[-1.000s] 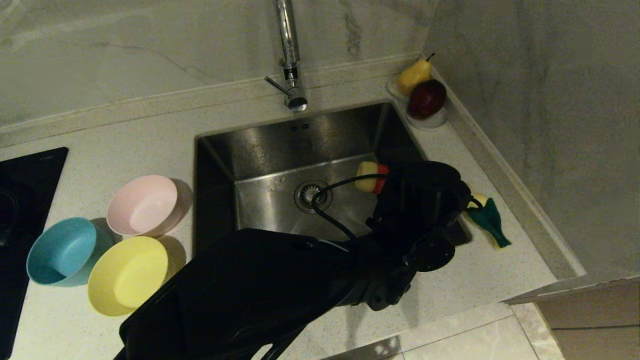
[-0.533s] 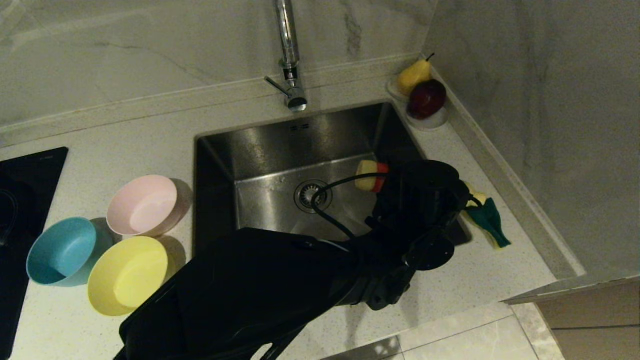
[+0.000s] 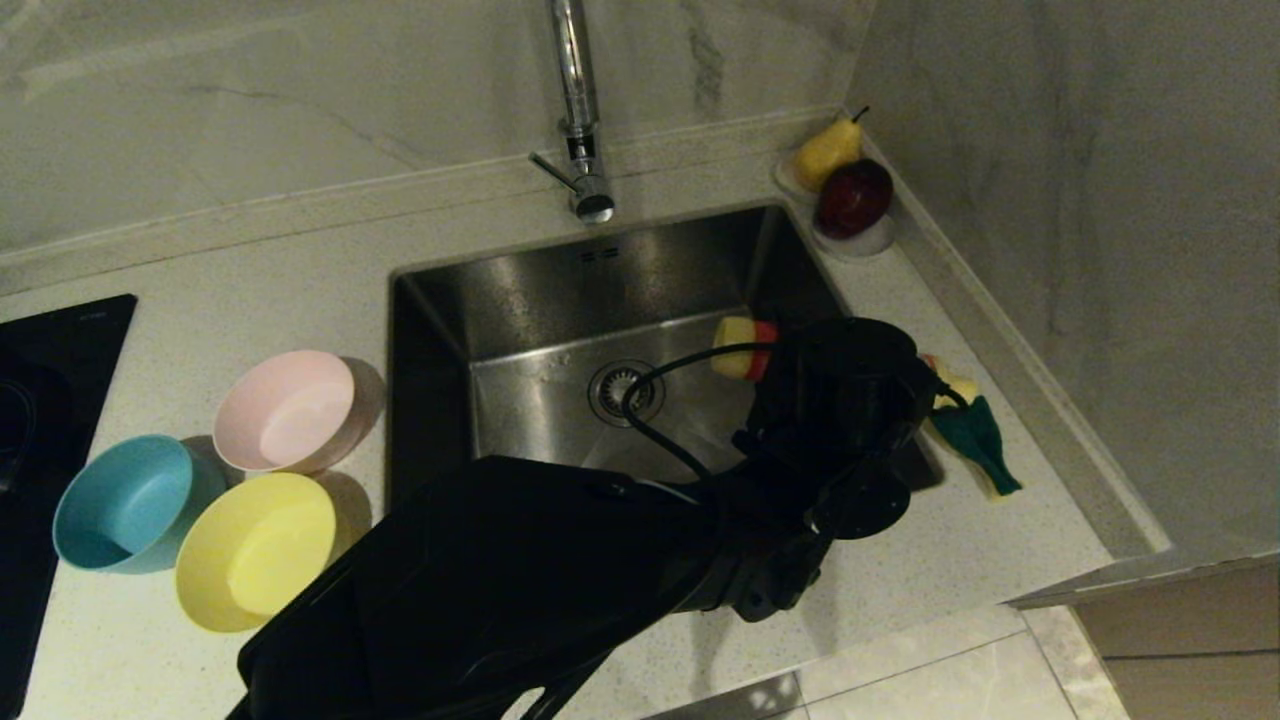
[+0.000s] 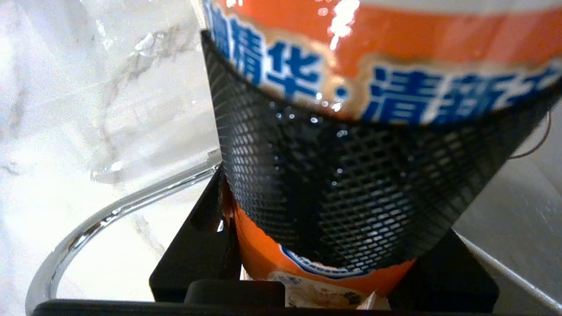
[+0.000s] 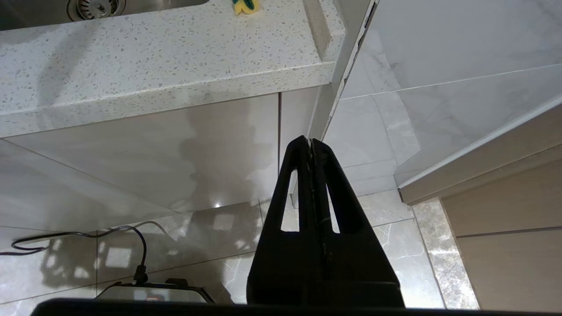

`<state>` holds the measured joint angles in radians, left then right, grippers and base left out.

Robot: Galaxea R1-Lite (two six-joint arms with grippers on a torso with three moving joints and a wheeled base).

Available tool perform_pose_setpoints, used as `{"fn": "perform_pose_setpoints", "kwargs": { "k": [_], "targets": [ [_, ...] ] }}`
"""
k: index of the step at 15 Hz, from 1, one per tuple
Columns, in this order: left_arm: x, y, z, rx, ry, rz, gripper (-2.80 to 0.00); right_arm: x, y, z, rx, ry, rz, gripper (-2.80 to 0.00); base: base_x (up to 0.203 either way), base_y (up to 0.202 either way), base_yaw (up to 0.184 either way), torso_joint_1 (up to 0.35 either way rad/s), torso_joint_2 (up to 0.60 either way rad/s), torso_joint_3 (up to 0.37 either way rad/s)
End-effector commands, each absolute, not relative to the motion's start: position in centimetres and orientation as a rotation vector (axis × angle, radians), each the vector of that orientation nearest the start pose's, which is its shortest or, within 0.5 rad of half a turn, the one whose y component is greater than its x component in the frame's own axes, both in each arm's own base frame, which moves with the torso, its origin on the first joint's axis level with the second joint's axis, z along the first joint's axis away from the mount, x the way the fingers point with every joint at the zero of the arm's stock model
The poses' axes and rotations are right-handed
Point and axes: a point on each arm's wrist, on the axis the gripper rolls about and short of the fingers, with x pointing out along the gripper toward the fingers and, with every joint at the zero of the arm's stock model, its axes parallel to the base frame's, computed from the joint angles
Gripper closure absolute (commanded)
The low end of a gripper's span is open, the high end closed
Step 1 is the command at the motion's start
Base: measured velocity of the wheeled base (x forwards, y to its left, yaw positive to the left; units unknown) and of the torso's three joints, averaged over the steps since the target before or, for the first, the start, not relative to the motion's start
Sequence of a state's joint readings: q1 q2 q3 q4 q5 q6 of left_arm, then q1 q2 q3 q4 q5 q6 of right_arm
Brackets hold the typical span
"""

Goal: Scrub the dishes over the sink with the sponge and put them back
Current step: Squeeze it onto the sponge

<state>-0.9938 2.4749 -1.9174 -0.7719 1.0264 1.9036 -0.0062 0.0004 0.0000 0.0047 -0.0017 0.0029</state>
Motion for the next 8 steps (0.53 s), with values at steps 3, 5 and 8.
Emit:
{"fn": "perform_pose_setpoints", "kwargs": {
  "k": [3, 5, 8],
  "targets": [
    [29.39, -41.64, 18.69, 1.625, -0.083, 0.182, 0.0, -2.28, 0.01, 7.5, 0.003, 0.005, -0.008, 0.0, 0.0, 0.0, 0.0, 0.0, 0.0, 0.0],
    [29.2, -41.36, 18.51, 1.594, -0.095, 0.188, 0.0, -2.28, 0.01, 7.5, 0.003, 0.005, -0.008, 0.0, 0.0, 0.0, 0.0, 0.0, 0.0, 0.0],
    [29.05, -41.26, 18.53, 1.444, -0.111, 0.176, 0.0, -2.27, 0.01, 7.5, 0.003, 0.006, -0.008, 0.0, 0.0, 0.0, 0.0, 0.0, 0.0, 0.0]
  ]
}}
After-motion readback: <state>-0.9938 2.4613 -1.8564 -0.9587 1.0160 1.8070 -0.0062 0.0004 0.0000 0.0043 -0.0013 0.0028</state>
